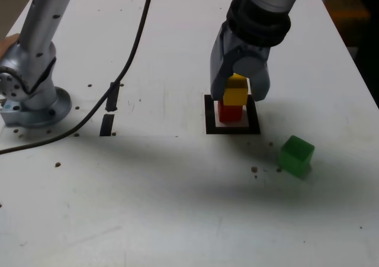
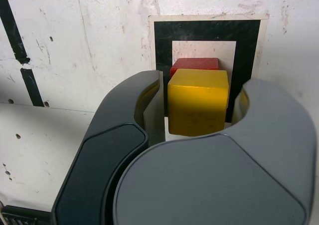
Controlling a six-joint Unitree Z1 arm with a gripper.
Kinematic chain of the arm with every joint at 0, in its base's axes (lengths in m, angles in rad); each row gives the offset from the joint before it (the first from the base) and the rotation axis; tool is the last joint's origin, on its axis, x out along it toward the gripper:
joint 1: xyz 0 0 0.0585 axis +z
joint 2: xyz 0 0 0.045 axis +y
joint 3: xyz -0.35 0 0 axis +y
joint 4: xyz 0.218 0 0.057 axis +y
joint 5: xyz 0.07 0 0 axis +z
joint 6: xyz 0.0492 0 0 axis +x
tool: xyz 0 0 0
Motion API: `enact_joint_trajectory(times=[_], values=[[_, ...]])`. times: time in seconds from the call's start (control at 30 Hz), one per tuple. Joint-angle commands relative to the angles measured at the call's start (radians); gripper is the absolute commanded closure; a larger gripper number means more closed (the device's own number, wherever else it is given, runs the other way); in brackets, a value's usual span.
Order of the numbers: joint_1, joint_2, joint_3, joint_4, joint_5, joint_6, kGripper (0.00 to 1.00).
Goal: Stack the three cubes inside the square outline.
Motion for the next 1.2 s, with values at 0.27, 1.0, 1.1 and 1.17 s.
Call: enact_joint_trajectory(times=[0.27,1.0,1.1,1.17], values=[[-0.001,-0.026,0.005,0.020,0.035,-0.025,0.06],[-0.288,-0.060,-0.264,0.125,0.079,0.088,0.00],[-0.284,-0.022,-0.270,0.125,0.077,0.091,0.00],[-0.276,-0.009,-0.265,0.125,0.078,0.089,0.01]])
